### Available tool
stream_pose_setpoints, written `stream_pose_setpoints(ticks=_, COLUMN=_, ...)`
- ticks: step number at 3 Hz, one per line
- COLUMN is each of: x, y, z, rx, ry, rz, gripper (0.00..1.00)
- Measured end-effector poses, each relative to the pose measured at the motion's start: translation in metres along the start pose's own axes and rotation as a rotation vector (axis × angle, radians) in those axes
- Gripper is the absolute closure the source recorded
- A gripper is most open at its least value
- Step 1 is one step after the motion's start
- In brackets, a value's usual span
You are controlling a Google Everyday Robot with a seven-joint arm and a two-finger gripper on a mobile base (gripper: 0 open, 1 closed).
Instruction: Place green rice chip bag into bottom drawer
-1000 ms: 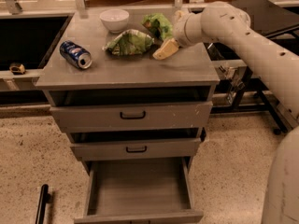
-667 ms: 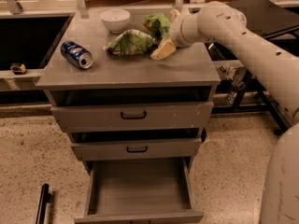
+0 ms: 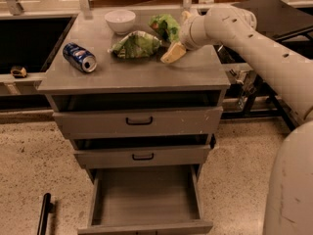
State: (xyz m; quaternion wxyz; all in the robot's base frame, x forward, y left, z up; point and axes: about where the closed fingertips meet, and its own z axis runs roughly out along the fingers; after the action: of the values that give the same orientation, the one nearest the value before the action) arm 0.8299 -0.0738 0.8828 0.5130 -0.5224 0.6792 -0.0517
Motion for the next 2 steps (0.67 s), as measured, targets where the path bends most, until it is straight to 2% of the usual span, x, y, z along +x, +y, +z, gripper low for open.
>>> stream_pose_setpoints(ticks=1, x=0.022, y=-0.014, z=0.005, rx=0.047, ry=0.049, rz=-0.012, gripper=0.00)
stream_pose_setpoints(ticks=2, x=0.040, y=-0.032, z=0.005, rx=0.098, ry=0.046, rz=0.014, gripper=0.18)
